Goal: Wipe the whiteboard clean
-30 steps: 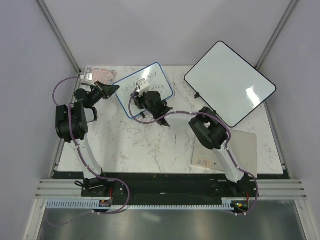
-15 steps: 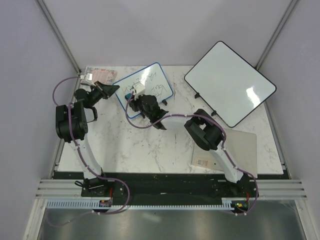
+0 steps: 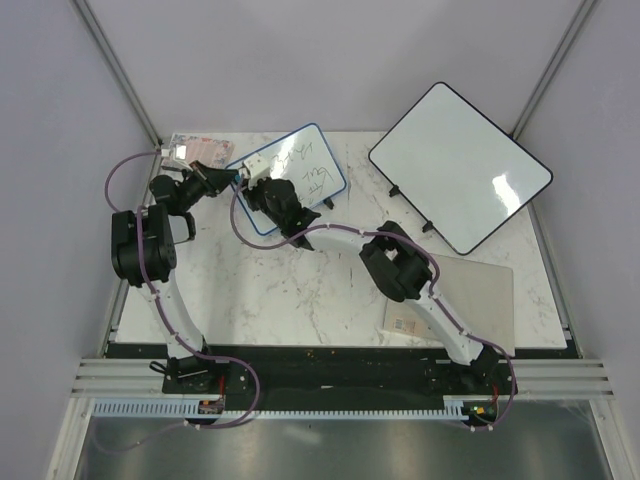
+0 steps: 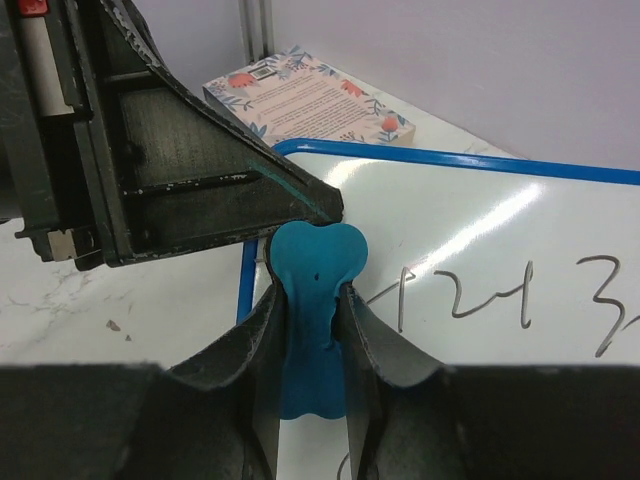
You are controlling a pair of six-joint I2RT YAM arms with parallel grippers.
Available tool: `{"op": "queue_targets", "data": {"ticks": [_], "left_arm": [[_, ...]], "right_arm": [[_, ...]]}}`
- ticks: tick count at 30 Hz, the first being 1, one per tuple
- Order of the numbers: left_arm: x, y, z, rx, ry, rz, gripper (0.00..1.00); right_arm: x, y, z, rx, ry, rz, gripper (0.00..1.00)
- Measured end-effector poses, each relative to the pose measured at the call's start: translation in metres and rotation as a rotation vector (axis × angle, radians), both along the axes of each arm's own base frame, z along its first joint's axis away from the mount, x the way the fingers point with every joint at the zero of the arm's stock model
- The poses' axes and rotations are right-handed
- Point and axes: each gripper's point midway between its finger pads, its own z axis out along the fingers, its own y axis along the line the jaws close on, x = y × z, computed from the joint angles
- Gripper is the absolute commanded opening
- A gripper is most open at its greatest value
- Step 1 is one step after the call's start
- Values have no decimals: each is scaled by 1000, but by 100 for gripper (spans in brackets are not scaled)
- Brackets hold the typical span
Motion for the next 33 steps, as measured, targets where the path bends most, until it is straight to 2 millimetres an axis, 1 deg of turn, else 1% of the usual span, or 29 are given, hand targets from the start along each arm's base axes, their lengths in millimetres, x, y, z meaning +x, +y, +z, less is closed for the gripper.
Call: {"op": "queue_targets", "data": {"ticks": [9,21,30,33], "left_arm": [[8,8,0,-3,5,62,2],[8,8,-1,1,14,66,2],[8,9,-2,2,29,73,2],[8,9,-1,2,30,73,2]], "right_arm": [[12,5,-1,-46,-7,-58,0],[14,3,-2,-45,-5,-95,0],[21,-1,-3,-6,29,-83,0],[28,-8,-1,-1,28,-95,0]]}}
